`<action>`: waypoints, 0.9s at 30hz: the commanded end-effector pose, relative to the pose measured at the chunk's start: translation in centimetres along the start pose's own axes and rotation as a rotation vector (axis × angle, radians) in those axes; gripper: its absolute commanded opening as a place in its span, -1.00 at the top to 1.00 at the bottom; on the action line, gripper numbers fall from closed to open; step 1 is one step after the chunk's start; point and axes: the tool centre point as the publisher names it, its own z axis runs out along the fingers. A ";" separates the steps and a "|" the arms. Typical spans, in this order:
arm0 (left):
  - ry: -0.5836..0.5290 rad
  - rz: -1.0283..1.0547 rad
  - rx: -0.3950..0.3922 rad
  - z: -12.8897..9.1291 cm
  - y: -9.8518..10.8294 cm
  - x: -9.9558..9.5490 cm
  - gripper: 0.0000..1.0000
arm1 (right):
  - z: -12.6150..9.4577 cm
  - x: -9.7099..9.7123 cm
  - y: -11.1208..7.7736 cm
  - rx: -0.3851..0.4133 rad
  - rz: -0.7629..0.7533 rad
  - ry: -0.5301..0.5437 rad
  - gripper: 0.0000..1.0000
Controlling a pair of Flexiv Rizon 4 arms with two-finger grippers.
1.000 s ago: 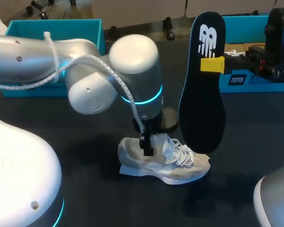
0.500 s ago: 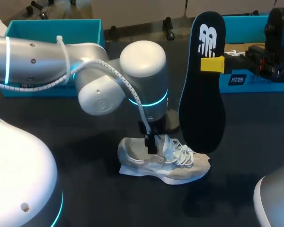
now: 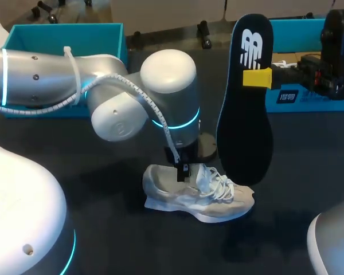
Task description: Take the shoe out of the shoebox, open the shoe tongue, remove and reinsert the insole, then place the shoe into the shoebox
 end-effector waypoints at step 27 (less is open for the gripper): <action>-0.249 0.859 0.242 -10.4 1.8 3.5 1.00 | 0.3 -0.2 0.2 0.004 0.001 0.002 1.00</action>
